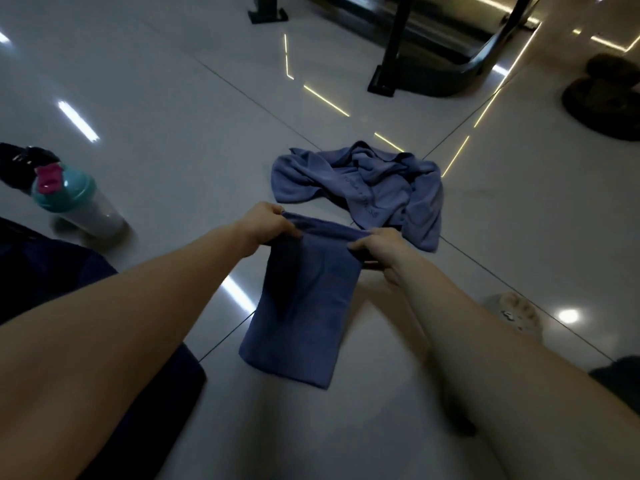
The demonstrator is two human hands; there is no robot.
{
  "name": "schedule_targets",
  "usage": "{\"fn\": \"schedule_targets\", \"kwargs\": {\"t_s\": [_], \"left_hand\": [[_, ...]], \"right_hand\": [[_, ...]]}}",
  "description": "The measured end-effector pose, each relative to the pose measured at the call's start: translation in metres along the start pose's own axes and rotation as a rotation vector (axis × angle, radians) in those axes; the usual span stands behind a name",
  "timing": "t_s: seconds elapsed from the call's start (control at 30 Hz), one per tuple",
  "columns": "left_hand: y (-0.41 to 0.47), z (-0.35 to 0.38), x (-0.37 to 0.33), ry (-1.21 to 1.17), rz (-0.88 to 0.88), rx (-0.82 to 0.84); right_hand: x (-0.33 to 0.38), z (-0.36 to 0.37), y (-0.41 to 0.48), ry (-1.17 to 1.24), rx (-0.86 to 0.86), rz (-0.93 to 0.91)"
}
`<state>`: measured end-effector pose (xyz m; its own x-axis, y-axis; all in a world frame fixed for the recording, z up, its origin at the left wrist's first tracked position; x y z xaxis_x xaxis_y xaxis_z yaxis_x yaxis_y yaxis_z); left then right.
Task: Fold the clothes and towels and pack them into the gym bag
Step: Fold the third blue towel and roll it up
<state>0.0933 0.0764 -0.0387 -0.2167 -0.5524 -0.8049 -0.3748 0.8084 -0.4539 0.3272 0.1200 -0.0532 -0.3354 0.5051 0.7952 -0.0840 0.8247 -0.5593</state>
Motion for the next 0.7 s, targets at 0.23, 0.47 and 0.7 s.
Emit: {"fn": "schedule_targets", "kwargs": {"t_s": [0.23, 0.47, 0.7], "left_hand": [[-0.058, -0.078, -0.089, -0.108, 0.336, -0.256], [-0.119, -0.091, -0.079, 0.270, 0.651, -0.382], [-0.137, -0.033, 0.057, 0.521, 0.445, -0.114]], "right_hand": [[0.125, -0.008, -0.059, 0.034, -0.012, -0.508], [0.110, -0.003, -0.109, -0.250, -0.014, -0.688], [-0.025, 0.026, -0.112, -0.578, 0.131, -0.472]]}}
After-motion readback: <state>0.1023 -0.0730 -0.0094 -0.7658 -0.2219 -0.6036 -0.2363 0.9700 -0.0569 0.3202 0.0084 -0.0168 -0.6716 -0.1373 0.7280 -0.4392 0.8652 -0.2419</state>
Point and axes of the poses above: each hand's wrist, its own y-axis towards the middle knuckle, its own z-axis out of the palm, x = y × z, the point moved 8 cm from there along y, towards the middle knuckle, and after that the axes turned 7 degrees about -x, right-handed, at the moved point
